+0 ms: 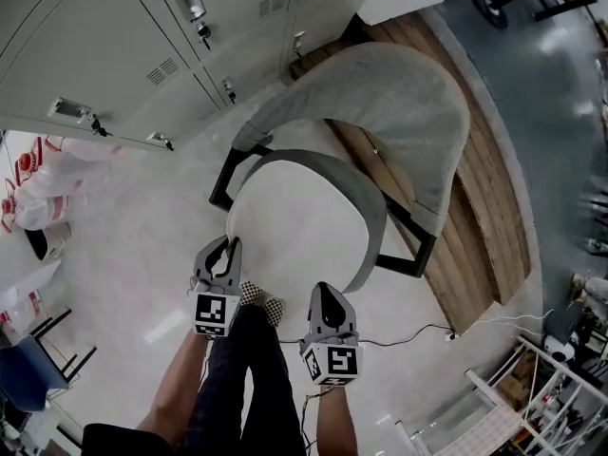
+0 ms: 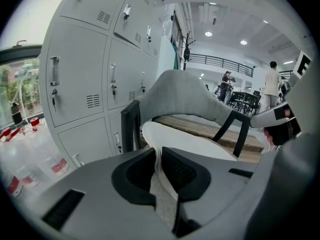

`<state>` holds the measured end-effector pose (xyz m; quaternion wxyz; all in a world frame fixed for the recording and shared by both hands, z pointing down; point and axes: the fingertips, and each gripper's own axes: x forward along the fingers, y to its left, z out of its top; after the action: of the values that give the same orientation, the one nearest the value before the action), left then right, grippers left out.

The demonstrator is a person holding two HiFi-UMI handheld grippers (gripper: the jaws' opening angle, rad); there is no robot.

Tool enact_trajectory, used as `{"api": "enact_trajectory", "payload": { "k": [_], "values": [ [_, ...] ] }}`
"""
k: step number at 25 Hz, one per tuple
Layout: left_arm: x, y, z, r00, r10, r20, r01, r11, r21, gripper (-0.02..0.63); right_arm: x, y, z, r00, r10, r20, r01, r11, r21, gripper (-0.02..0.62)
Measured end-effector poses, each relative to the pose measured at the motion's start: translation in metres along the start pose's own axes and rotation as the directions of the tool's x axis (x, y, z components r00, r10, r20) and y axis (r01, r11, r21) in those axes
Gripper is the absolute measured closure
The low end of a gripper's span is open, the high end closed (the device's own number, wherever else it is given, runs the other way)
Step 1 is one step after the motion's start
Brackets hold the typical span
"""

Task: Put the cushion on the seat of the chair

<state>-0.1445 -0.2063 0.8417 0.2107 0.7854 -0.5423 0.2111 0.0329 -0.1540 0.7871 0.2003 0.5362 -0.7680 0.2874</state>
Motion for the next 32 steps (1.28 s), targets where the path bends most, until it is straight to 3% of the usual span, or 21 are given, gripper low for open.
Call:
{"api": "enact_trajectory", "payload": {
  "k": [15,32],
  "values": [
    [0.049,0.007,-0.056,0.998,0.007,-0.058,-0.008,1.0,-0.018,0.568,0.043,-0.024,-0.039,1.0,-0.01,-0.016,0.01,0.999,0.032,0.566],
    [0.07,0.022,-0.096,0.996,0.037,-0.075,-0.039,0.999,-0.035,0.563,0.065,-0.037,-0.072,1.0,-0.019,-0.025,0.02,0.998,0.057,0.566]
  ]
}}
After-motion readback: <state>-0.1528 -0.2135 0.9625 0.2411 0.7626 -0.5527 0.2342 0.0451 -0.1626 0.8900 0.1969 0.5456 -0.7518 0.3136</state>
